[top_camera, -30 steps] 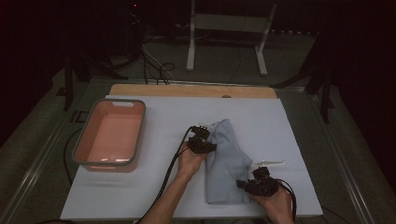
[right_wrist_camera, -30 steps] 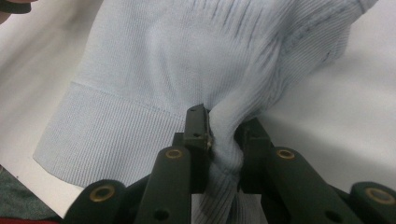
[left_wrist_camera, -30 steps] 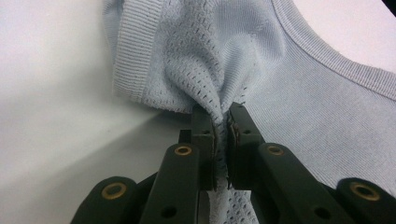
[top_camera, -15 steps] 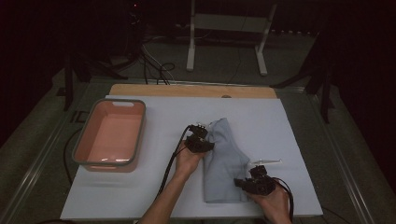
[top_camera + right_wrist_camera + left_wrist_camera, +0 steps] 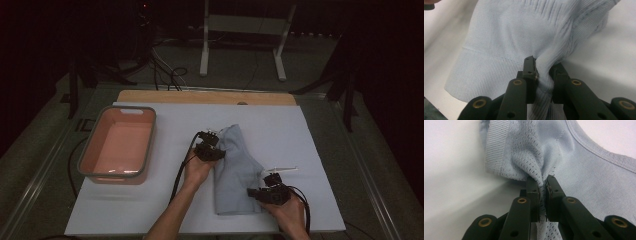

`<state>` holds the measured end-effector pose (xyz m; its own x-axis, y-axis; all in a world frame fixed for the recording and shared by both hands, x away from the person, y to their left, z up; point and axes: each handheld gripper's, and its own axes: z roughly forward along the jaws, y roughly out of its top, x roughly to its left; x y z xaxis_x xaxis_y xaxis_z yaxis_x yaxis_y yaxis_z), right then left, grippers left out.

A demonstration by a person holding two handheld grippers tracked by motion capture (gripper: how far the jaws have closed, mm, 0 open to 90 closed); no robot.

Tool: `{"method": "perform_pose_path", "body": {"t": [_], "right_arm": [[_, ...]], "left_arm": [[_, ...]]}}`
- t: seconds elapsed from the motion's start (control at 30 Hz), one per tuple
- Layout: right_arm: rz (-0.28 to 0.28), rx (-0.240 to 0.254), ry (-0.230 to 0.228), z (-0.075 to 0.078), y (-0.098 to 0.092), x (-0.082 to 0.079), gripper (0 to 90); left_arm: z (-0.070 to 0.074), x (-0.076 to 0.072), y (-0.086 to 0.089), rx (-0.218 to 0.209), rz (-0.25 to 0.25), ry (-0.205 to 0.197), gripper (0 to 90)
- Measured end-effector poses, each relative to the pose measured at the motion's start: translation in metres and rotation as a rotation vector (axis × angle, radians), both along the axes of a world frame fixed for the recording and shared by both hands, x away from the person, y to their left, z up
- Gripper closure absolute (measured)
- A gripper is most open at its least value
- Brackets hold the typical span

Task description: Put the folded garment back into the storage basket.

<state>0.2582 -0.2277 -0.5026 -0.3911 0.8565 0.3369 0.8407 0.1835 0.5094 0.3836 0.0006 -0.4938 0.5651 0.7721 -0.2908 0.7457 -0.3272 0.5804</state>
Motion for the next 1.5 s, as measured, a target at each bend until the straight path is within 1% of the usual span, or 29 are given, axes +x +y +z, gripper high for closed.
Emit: {"method": "perform_pose_path", "body": {"t": [0.13,0.2,0.23,0.27,0.5,0.7,0.9,0.97,1.17,1.33,1.37,1.5], "right_arm": [[0.013,0.006,-0.004,0.001,0.005,0.004,78.2],[0.009,0.026,-0.001,0.003,0.007,0.006,78.4],[0.015,0.038,-0.007,0.004,0.008,0.008,78.4],[0.012,0.04,-0.003,0.006,0.009,0.008,78.4],[0.019,0.074,-0.021,0.013,0.02,0.013,78.5],[0.025,0.087,-0.035,0.017,0.029,0.016,78.5],[0.04,0.099,-0.044,0.02,0.035,0.02,78.4],[0.036,0.099,-0.04,0.021,0.038,0.02,78.4],[0.044,0.105,-0.045,0.024,0.045,0.023,78.5],[0.051,0.105,-0.048,0.026,0.049,0.025,78.4],[0.057,0.105,-0.054,0.028,0.051,0.026,78.5],[0.058,0.111,-0.054,0.03,0.055,0.027,78.4]], "left_arm": [[0.005,0.0,0.007,0.006,0.011,-0.01,84.7],[0.008,0.001,0.012,0.012,0.016,-0.017,84.8],[0.009,0.001,0.013,0.014,0.018,-0.019,84.8],[0.011,0.001,0.015,0.014,0.022,-0.024,84.8],[0.022,0.003,0.025,0.026,0.033,-0.041,84.8],[0.03,0.005,0.032,0.034,0.042,-0.053,84.8],[0.034,0.007,0.039,0.034,0.048,-0.052,84.8],[0.035,0.008,0.042,0.033,0.049,-0.051,84.8],[0.041,0.011,0.047,0.04,0.049,-0.057,84.8],[0.044,0.012,0.051,0.038,0.054,-0.058,84.8],[0.045,0.012,0.053,0.038,0.056,-0.06,84.8],[0.049,0.013,0.057,0.041,0.059,-0.065,84.8]]}}
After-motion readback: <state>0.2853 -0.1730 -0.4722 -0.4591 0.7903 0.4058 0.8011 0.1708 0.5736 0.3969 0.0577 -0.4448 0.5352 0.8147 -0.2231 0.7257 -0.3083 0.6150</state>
